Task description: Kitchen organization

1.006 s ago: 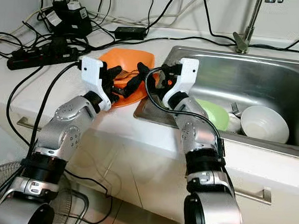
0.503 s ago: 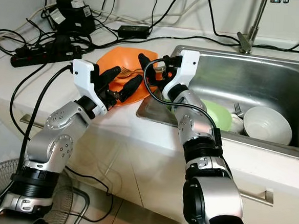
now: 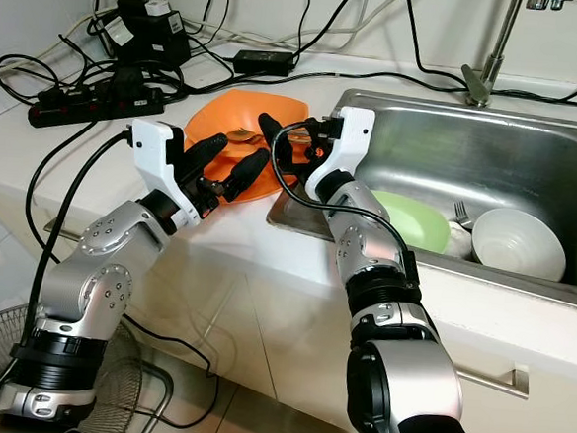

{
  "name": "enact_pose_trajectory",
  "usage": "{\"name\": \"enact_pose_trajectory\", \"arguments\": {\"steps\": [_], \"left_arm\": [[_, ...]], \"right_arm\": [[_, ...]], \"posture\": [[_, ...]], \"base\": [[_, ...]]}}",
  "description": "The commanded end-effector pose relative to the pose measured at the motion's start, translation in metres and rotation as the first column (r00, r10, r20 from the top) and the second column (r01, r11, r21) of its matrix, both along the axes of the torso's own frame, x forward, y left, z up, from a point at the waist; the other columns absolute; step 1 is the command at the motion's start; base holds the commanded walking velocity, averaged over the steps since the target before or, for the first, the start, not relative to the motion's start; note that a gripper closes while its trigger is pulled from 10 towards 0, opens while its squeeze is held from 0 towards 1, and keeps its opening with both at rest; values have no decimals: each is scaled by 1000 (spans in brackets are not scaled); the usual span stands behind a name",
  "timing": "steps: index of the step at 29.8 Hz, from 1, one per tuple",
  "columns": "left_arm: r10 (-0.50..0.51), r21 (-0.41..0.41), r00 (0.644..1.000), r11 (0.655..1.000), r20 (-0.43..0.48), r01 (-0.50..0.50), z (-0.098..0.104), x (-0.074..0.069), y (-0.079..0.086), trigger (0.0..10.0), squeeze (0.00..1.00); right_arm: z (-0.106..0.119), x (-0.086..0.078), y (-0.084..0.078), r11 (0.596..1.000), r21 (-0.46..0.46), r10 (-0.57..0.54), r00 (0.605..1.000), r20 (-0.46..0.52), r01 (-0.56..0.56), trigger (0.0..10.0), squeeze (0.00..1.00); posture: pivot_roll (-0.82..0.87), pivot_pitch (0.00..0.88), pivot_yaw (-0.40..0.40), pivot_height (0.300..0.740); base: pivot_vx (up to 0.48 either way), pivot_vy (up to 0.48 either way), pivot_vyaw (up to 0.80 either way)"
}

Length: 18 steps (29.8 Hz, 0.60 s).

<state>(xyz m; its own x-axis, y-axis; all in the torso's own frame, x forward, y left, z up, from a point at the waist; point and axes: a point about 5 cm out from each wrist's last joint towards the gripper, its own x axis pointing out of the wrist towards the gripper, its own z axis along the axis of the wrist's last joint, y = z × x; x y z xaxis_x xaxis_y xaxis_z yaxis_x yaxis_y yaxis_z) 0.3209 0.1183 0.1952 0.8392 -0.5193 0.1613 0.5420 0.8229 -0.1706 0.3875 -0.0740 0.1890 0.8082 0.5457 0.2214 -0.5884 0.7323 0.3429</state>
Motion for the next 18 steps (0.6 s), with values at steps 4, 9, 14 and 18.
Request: {"name": "enact_pose_trajectory", "arguments": {"steps": [4, 9, 14, 18], "left_arm": [[19, -3, 1000, 1000, 5, -19, 5, 0, 5, 10000, 0], [12, 15, 1000, 1000, -4, -12, 4, 0, 5, 10000, 0], [25, 52, 1000, 998, -3, -25, 5, -1, 10, 10000, 0], [31, 97, 999, 995, -34, -27, -3, -6, 16, 10000, 0]], "right_arm": [[10, -1, 7, 998, 22, 55, 998, 31, -55, 10000, 1000], [16, -3, 1, 999, 1, 40, 996, 77, -40, 10000, 1000], [19, 2, -12, 995, -46, -85, 990, 109, 91, 10000, 1000], [14, 0, -8, 996, -72, -49, 995, 90, 56, 10000, 1000]], "posture": [[-21, 0, 103, 740], [-25, 0, 104, 740], [-28, 0, 107, 740], [-24, 0, 109, 740]], "base": [[0, 0, 0], [0, 0, 0], [0, 0, 0], [0, 0, 0]]}}
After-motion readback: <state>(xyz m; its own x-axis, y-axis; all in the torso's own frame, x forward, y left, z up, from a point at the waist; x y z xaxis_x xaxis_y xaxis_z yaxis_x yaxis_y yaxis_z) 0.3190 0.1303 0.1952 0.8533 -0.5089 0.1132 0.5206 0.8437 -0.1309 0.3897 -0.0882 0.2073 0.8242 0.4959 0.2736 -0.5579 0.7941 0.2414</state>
